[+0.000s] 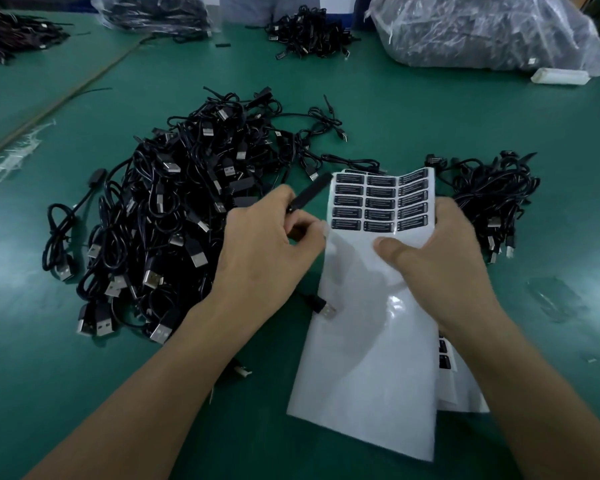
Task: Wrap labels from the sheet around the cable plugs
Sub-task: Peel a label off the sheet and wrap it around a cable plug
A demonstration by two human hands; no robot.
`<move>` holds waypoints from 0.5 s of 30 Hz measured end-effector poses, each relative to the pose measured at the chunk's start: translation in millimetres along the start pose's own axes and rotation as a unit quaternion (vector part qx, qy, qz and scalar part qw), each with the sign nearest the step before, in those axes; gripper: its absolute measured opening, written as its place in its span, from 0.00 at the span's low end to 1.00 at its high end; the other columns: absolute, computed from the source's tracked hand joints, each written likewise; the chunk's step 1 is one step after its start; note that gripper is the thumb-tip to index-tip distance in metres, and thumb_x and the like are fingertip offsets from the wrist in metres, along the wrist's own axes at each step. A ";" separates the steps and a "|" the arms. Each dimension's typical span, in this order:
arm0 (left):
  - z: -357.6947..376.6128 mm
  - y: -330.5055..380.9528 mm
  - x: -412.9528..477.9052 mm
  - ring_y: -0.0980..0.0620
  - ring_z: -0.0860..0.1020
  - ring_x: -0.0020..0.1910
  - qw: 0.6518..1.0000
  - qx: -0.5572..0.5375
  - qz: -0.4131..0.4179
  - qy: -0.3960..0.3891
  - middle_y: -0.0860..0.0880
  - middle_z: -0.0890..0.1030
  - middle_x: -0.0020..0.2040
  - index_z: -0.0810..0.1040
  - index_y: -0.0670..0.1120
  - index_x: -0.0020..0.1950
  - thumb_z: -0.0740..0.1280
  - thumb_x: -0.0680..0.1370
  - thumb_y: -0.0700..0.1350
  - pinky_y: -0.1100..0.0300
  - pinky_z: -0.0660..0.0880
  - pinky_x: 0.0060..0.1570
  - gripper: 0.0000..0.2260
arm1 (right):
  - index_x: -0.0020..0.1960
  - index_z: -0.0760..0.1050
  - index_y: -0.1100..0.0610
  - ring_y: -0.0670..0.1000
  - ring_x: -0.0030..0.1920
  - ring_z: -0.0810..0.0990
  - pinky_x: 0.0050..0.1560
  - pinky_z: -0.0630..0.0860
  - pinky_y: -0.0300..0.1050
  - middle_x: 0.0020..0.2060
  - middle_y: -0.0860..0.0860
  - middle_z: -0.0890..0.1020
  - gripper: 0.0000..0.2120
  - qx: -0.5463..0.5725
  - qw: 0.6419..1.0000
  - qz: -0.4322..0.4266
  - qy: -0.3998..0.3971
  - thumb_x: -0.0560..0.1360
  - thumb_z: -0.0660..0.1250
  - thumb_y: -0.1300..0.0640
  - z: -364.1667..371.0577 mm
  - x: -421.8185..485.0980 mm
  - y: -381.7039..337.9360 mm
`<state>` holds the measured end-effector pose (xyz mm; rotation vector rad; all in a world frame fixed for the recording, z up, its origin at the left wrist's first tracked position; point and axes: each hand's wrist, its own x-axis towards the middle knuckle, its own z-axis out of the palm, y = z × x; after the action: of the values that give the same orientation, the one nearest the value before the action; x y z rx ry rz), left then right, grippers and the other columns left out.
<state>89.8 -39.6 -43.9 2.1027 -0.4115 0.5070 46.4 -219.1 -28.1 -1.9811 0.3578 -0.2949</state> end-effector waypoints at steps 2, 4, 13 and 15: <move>-2.6 1.1 1.4 0.48 0.79 0.34 0.999 -0.016 -0.022 0.018 0.62 0.83 0.35 0.73 0.36 0.40 0.71 0.75 0.41 0.54 0.74 0.36 0.11 | 0.54 0.66 0.45 0.52 0.50 0.75 0.39 0.69 0.41 0.47 0.46 0.77 0.19 -0.068 0.997 -0.027 0.021 0.73 0.73 0.59 -2.4 -1.0 0.9; -4.0 1.3 1.5 0.51 0.80 0.33 0.998 -0.034 -0.049 0.019 0.64 0.83 0.36 0.75 0.33 0.44 0.71 0.74 0.42 0.53 0.77 0.37 0.12 | 0.67 0.62 0.47 0.55 0.52 0.75 0.45 0.72 0.47 0.53 0.52 0.77 0.28 -0.135 0.991 -0.023 -0.004 0.74 0.73 0.58 -2.8 -2.4 2.1; 1.0 6.8 -1.7 0.34 0.74 0.31 0.992 -0.093 -0.086 -0.004 0.59 0.83 0.32 0.61 0.37 0.37 0.73 0.72 0.39 0.45 0.70 0.28 0.19 | 0.57 0.79 0.57 0.52 0.51 0.69 0.53 0.63 0.41 0.49 0.52 0.74 0.19 -0.305 0.912 -0.260 0.091 0.69 0.77 0.53 12.9 -14.5 -4.2; 1.1 7.7 -1.4 0.34 0.76 0.32 0.992 -0.092 -0.088 -0.006 0.57 0.83 0.31 0.63 0.37 0.38 0.74 0.72 0.39 0.46 0.72 0.28 0.18 | 0.50 0.81 0.57 0.52 0.47 0.72 0.48 0.61 0.38 0.44 0.50 0.77 0.12 -0.282 0.913 -0.289 0.057 0.69 0.78 0.57 22.3 -16.7 -3.1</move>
<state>85.2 -44.5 -39.7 1.9430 -0.2648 0.3407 39.4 -193.0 -35.4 -2.6264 -0.1058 -0.7535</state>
